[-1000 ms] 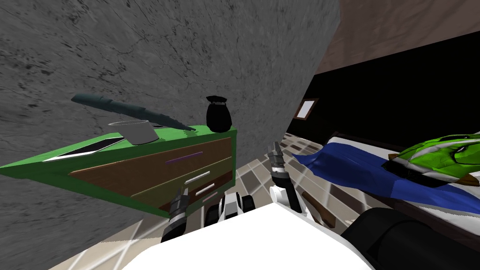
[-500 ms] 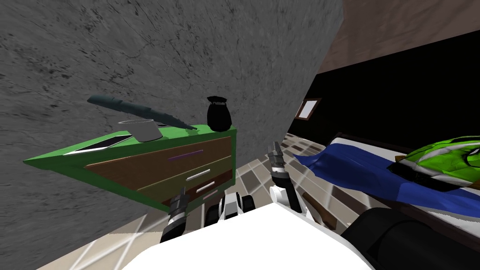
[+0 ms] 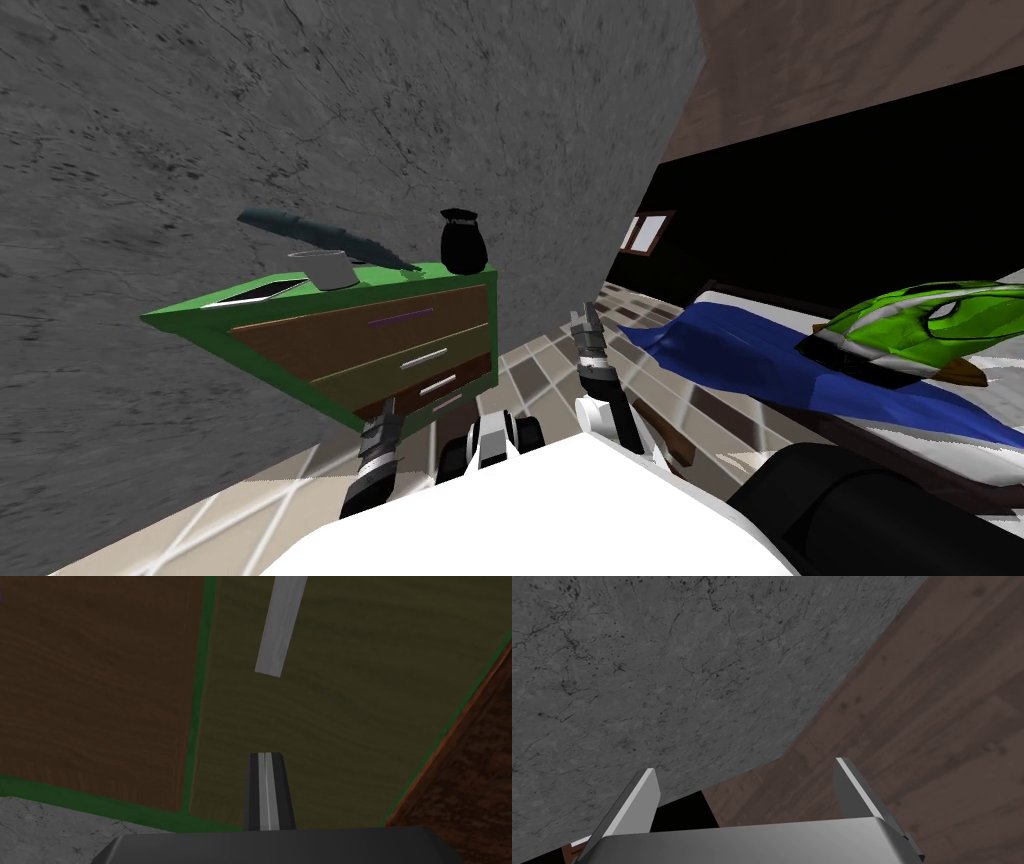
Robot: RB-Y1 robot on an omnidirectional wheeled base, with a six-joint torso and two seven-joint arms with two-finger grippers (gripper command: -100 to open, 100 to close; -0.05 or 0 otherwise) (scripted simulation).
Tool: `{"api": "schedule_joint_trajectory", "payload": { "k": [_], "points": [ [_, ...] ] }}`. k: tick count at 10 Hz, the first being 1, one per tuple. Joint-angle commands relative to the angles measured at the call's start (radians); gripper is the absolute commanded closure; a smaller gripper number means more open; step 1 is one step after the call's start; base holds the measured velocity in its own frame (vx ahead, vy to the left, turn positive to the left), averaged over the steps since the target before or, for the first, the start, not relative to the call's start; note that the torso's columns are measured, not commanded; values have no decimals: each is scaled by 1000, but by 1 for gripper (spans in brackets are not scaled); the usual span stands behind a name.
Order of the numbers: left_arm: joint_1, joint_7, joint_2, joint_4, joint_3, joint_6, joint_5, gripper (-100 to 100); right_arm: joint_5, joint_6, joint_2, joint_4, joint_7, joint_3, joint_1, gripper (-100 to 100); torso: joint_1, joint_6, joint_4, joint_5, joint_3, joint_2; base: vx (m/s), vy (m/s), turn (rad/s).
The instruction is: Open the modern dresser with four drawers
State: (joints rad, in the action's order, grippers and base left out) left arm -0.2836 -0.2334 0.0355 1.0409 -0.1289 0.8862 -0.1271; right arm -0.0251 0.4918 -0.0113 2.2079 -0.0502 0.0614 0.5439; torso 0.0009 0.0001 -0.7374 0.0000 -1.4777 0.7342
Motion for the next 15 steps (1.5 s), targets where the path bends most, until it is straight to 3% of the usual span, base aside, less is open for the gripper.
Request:
{"api": "schedule_joint_trajectory", "payload": {
  "k": [1,3,6,10,11,13,14,15],
  "points": [
    [3,0,52,3,-1,-4,-1,-100,0,0,0,0,0,0,0,0,2,0,2,1,-3,-4,9,-1,3],
    [9,-1,92,9,-4,-13,-4,-100,0,0,0,0,0,0,0,0,0,0,1,0,-1,0,40,7,4],
    [46,1,94,22,-15,-70,-16,-100,0,0,0,0,0,0,1,0,-1,0,0,0,0,1,114,12,2],
    [61,3,4,22,-19,-96,-19,-100,0,0,0,0,0,0,0,0,-1,0,-1,0,4,7,69,5,9],
    [61,4,15,18,-18,-91,-19,-100,0,0,0,0,0,0,0,0,-1,0,-2,0,4,8,5,0,-1],
    [80,4,22,38,-25,-131,-23,-100,0,0,0,0,0,0,0,0,0,0,-1,0,1,3,48,9,6],
    [81,5,20,26,-24,-117,-22,-100,0,0,0,0,0,0,0,0,0,0,0,0,0,1,26,4,0],
    [61,4,12,19,-18,-92,-19,100,0,0,0,0,0,0,0,0,-1,0,0,0,1,4,-32,-8,-10]
  ]
}}
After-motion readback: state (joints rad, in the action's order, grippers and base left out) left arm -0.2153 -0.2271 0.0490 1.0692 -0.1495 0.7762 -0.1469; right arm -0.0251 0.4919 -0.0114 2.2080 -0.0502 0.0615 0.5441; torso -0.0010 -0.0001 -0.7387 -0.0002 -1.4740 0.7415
